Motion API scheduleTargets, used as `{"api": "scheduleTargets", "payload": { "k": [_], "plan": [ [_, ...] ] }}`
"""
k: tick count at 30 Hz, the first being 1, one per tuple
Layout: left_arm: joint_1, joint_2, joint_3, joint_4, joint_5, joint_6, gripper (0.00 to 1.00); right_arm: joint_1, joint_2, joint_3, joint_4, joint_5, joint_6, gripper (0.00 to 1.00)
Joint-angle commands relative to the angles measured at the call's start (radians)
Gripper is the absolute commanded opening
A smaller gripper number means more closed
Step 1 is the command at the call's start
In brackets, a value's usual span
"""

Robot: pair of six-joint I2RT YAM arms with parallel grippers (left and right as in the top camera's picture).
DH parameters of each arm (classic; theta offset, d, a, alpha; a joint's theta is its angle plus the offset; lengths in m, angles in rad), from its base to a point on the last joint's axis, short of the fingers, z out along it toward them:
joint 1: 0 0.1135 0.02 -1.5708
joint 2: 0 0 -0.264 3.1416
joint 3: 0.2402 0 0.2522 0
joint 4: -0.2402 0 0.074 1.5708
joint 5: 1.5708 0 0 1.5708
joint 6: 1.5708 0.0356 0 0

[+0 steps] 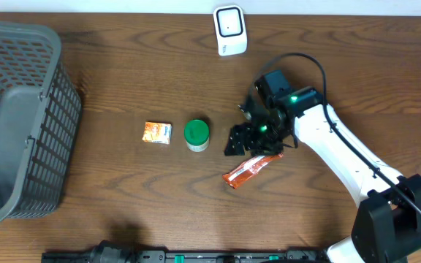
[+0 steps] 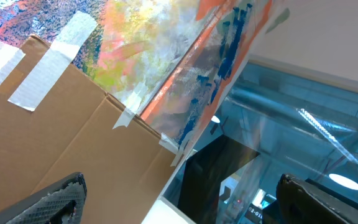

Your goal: Scan the item barcode

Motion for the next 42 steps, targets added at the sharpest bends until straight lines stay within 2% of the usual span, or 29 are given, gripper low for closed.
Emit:
{"api": "scheduleTargets", "payload": {
  "k": [1, 3, 8, 11, 14, 17, 27, 33, 42],
  "plan": [
    [0.0, -0.008, -0.001, 0.004, -0.006, 0.018, 0.98, -0.019, 0.007, -0.04, -0.034, 0.131, 0.532, 0.86],
    [0.0, -0.008, -0.001, 0.004, -0.006, 0.018, 0.98, -0.019, 0.007, -0.072, 0.008, 0.153, 0.615, 0.86],
    [0.0, -0.008, -0.001, 0.004, -0.006, 0.018, 0.98, -0.021, 0.009, -0.103, 0.058, 0.238, 0.782, 0.74],
    [0.0, -0.008, -0.001, 0.004, -0.006, 0.018, 0.98, -0.023, 0.013, -0.103, 0.14, 0.295, 0.863, 0.72],
    [0.0, -0.008, -0.001, 0.004, -0.006, 0.018, 0.98, -0.023, 0.032, -0.103, 0.182, 0.322, 0.87, 0.68],
    [0.0, -0.008, -0.001, 0.004, -0.006, 0.018, 0.98, -0.023, 0.072, -0.103, 0.217, 0.326, 0.873, 0.71],
    [0.0, -0.008, -0.001, 0.004, -0.006, 0.018, 0.98, -0.023, 0.186, -0.084, 0.289, 0.251, 0.873, 0.66],
    [0.0, -0.008, -0.001, 0.004, -0.006, 0.018, 0.98, -0.011, 0.186, -0.059, 0.271, 0.241, 0.913, 0.63],
    [0.0, -0.008, -0.001, 0.004, -0.006, 0.018, 0.98, 0.011, 0.251, -0.059, 0.151, 0.24, 0.928, 0.64]
  ]
}}
